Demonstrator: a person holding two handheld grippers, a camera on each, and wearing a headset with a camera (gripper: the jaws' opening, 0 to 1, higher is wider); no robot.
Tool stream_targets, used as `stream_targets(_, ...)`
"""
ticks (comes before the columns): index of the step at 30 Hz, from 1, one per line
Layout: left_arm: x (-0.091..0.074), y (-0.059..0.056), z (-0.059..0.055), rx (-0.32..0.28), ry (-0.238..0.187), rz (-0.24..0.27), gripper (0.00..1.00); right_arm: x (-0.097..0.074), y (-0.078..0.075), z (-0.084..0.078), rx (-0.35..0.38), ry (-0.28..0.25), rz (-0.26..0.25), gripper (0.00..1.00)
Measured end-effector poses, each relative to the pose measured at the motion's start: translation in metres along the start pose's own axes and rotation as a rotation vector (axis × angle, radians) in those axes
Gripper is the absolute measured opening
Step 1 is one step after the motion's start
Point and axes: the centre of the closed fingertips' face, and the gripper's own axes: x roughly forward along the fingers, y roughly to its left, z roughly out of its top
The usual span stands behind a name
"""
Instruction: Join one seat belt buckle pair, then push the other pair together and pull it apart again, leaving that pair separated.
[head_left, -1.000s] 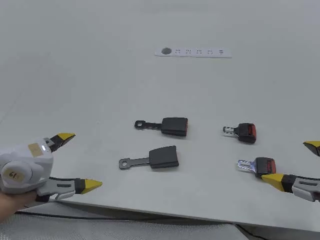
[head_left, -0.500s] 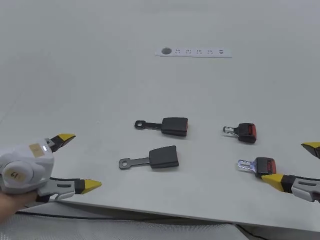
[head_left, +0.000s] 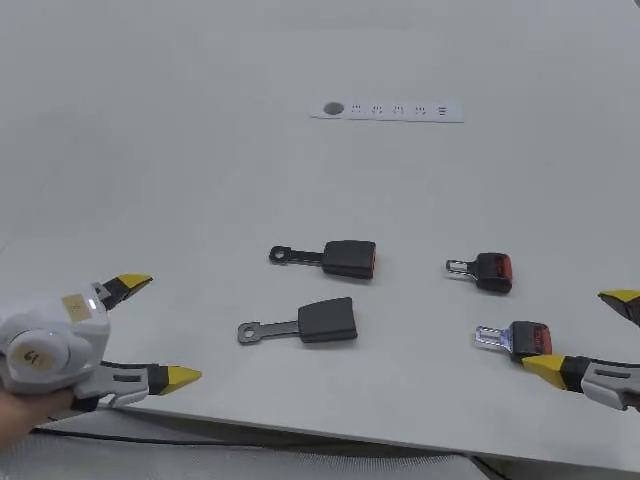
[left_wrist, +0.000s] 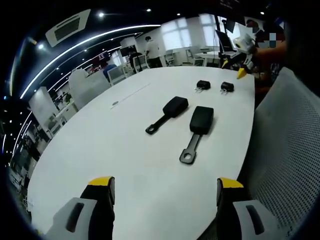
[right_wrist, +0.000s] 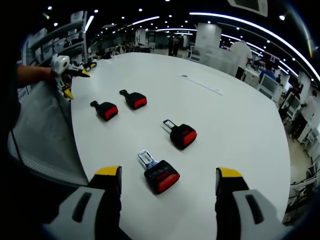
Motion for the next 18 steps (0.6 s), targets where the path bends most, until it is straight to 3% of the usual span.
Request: stream_targets(18,-0.0002,0.0007,-0.002,0.001,0.005,-0.004,0.84,0.0038,0.0019,0.0041,-0.018,0.001,0.0,0.77)
